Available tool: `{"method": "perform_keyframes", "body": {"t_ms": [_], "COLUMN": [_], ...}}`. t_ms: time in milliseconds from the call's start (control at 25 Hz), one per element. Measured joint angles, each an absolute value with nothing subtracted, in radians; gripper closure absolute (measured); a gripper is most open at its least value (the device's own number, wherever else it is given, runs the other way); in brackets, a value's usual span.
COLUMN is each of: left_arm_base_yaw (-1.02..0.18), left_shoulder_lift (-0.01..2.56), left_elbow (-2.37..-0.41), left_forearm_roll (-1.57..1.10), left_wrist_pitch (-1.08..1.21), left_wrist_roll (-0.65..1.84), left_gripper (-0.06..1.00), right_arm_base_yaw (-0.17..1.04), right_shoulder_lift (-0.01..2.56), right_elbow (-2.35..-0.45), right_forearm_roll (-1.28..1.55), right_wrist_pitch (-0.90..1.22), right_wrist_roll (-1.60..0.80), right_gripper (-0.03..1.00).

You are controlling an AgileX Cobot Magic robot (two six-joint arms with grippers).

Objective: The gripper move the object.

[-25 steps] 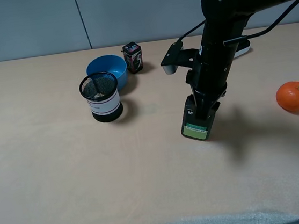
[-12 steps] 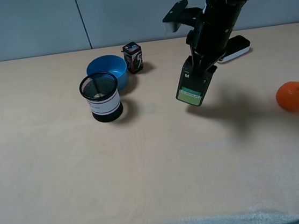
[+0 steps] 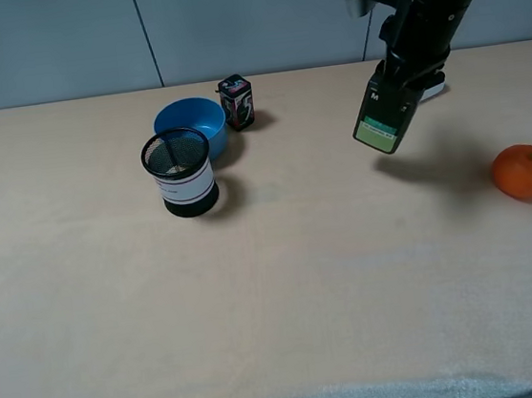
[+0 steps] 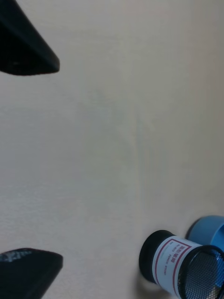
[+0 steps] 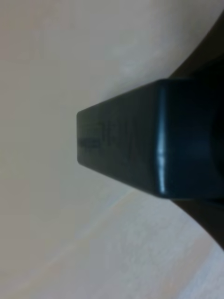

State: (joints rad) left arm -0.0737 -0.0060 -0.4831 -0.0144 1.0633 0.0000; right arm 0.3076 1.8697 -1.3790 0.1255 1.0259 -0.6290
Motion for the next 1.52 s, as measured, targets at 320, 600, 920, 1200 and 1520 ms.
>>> {"method": "perform_keyframes", "body": {"t_ms": [320,600,920,1200,1520], "left_arm_base_yaw": [-0.074,-0.074,-0.074,-0.074,-0.074], "left_shoulder_lift": [-0.006,-0.006,-0.006,-0.006,-0.006], "left_elbow": [-0.483,-0.483,-0.483,-0.483,-0.483], "left_forearm_roll": [-0.014,-0.014,-0.014,-0.014,-0.014], "left_wrist_pitch": [1.063,1.063,1.063,1.063,1.063], "left_wrist_roll": [0.0,0.0,0.0,0.0,0.0], "left_gripper": [0.19,0.19,0.19,0.19,0.19], "right_arm_base_yaw": [0.218,0.159,0.125,0.12,0.12], "right_shoulder_lift": [1.87,1.87,1.871,1.895,1.965], "right_elbow": [-1.379,-1.379,-1.394,-1.526,-1.58], "right_forearm_roll": [0.078,0.068,0.054,0.054,0.056], "right_wrist_pitch": [1.027,1.0,0.933,0.988,0.996], "right_wrist_roll": [-0.606,-0.598,-0.596,-0.593,-0.572], "right_gripper": [0.67,0.67,0.67,0.67,0.67]}}
